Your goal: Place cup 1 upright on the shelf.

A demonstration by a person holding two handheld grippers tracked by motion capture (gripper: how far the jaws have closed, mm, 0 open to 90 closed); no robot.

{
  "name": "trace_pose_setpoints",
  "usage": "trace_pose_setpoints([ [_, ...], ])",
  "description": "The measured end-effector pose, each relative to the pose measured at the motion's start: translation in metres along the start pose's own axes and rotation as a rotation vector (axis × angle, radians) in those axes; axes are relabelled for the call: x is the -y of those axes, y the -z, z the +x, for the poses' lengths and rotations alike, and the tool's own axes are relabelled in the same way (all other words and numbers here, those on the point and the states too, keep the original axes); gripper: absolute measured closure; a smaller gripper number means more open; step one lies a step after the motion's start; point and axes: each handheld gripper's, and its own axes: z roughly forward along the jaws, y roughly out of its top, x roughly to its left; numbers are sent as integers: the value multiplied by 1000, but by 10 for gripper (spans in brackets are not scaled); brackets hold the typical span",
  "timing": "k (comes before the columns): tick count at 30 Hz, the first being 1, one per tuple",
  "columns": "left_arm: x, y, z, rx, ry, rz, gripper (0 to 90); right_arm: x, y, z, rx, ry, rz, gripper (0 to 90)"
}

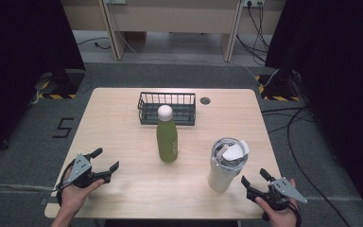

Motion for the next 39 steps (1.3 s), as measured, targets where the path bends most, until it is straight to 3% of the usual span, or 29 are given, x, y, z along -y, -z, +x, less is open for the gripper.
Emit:
trace_pose_setpoints([
  [4, 0, 0, 0, 0, 2, 0, 143, -1, 1, 9, -63, 23, 7, 144],
  [11, 0, 1, 0, -2, 4, -5, 144, -4, 2, 22, -115, 62, 7, 40],
  [27, 1, 0, 1, -8, 15, -6, 143, -15, -2, 44, -204, 111, -38, 4],
  [39, 1, 0, 1, -4, 20, -6, 143, -26, -18, 54, -222, 137, -64, 3],
])
